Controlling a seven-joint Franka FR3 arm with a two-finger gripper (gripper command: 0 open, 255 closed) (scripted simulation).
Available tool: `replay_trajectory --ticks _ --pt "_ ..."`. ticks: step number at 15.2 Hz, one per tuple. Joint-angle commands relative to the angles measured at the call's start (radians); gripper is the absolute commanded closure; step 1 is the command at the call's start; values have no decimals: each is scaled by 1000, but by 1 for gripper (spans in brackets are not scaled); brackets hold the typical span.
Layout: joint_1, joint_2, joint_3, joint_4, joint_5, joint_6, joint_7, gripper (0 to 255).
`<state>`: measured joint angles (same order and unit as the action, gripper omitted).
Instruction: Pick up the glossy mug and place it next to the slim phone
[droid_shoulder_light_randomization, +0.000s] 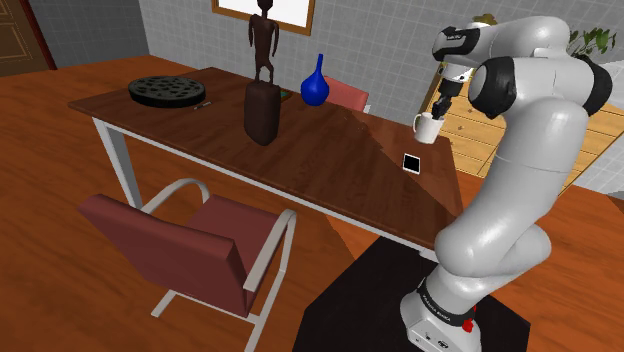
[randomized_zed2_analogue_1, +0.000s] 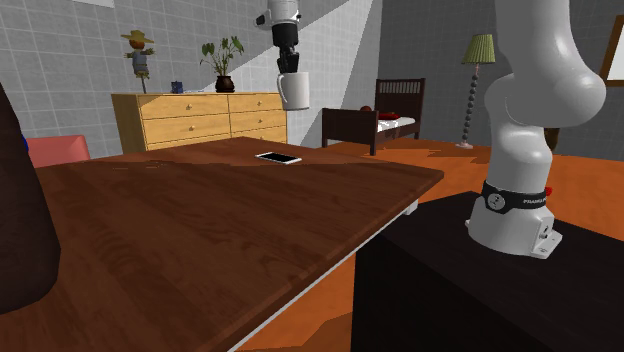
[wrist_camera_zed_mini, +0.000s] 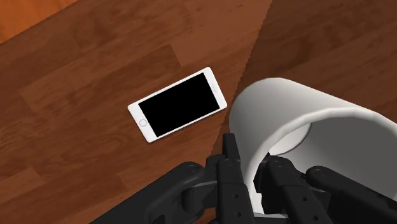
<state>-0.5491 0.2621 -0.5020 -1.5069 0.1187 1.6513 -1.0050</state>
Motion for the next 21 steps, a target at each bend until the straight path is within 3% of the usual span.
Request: replay_trajectory --ticks 1,10,21 --pt "-47 60 -13 81 27 -29 -54 255" --pt "-274 295 -34 415 127 -149 -240 255" --pt "-236 272 -33 225 119 14 -246 255"
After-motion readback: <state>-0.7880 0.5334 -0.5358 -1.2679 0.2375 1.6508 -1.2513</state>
